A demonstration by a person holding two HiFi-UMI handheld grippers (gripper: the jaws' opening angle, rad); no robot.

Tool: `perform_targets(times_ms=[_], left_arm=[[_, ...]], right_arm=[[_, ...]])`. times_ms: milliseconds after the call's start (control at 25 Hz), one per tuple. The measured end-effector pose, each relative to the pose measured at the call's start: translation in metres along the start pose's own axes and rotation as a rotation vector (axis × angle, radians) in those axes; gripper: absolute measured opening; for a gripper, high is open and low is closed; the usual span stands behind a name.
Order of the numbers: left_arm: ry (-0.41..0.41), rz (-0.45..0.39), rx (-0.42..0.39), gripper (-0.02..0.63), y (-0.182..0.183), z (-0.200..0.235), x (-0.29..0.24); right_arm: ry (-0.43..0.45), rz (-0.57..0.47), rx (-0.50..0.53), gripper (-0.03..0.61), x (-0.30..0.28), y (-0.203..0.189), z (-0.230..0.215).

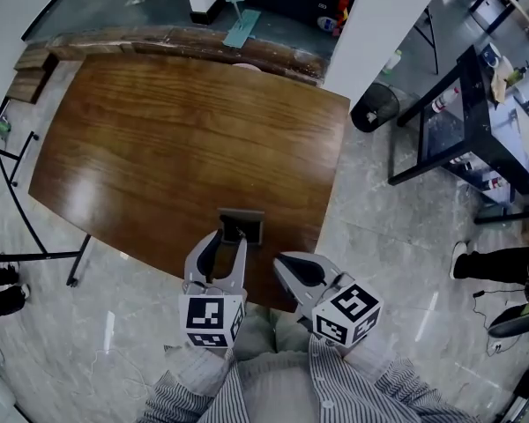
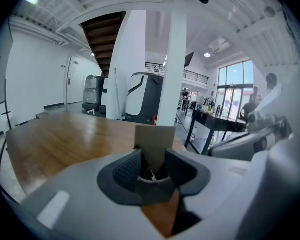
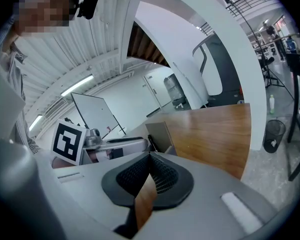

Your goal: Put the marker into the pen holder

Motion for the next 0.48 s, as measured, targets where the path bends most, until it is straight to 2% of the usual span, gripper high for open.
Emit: perform_targets(times_ms=[160,480], left_arm=[[-0.024,-0.036,0.055,0.113,0.008,-0.006,0.020],[-0.075,-0.105,0.098,0.009,0.020,-0.028,0.068]], right_arm=[[0.014,-0.030,0.041,0.000,0.008,0.010,0.015],[0.038,-0.053,0.137,0.000,0.025,0.014,0.047]])
Point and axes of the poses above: the fingertips, and each gripper's own axes: x backward along the fingers, z to its left, y out of its top, the point moved 8 cm from there along x, backward along the fingers, and after that the axes turned 11 degrees about -x, right-handed, at the moved point
